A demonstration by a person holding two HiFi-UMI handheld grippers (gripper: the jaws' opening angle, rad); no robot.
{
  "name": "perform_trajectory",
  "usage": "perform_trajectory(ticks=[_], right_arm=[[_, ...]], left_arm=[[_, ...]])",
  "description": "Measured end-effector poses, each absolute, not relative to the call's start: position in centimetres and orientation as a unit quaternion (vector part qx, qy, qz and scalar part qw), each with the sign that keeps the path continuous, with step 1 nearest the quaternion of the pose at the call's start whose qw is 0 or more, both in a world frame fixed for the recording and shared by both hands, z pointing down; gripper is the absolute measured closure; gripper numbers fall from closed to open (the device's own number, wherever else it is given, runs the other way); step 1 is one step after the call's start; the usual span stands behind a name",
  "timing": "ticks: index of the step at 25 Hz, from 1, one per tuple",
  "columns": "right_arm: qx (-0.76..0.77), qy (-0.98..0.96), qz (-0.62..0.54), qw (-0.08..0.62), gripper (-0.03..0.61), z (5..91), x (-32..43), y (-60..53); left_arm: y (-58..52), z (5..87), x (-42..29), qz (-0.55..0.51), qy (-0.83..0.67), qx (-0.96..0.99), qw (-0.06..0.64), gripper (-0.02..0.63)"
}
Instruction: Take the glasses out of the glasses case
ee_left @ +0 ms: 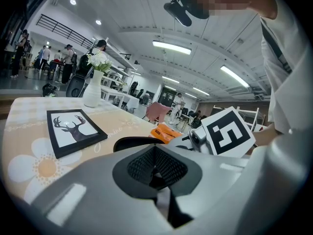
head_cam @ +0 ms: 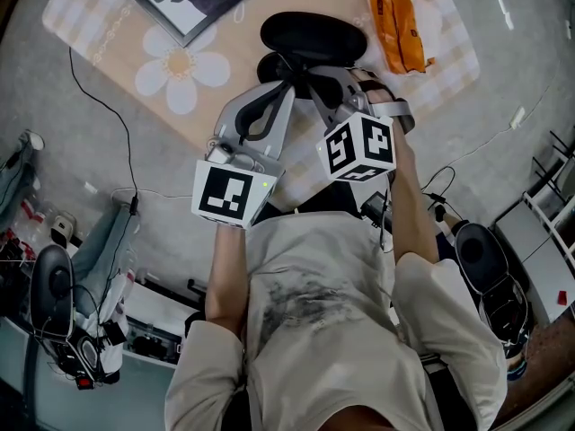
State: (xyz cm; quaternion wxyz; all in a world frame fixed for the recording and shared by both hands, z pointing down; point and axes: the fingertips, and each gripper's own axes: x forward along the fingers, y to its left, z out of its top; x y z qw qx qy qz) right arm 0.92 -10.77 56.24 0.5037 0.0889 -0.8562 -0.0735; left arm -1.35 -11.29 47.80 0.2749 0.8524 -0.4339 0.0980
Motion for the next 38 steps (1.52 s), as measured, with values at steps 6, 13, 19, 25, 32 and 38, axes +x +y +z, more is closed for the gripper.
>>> perform_trajectory(ticks=[6,13,19,25,32,38], right_arm=[[0.1,-0.857,-0.06,0.501,0.56,56.1,0.9,-11.0],[0.112,-0.858,-0.05,0.499,0.56,55.9,1.0,-11.3],[0.118,-0.858,-0.047,0.498,0.56,55.7,1.0,-11.2],[0.124,-0.857,-0.048,0.498,0.56,55.4,1.1,-11.2],[0.132,-0.856,-0.052,0.498,0.56,54.9,1.1,-11.3],[0.141,-0.853,-0.059,0.499,0.56,54.4,1.2,-11.3]], left_arm=[[-11.5,47.8,-1.7,0.086,-0.44,0.858,0.252,0.606],[-11.4,47.8,-1.8,0.087,-0.439,0.857,0.255,0.606],[-11.4,47.6,-1.8,0.087,-0.434,0.86,0.253,0.606],[-11.4,47.3,-1.8,0.09,-0.431,0.862,0.25,0.606],[-11.2,47.1,-1.8,0.089,-0.426,0.866,0.245,0.606],[-11.0,46.7,-1.9,0.087,-0.424,0.869,0.241,0.606]])
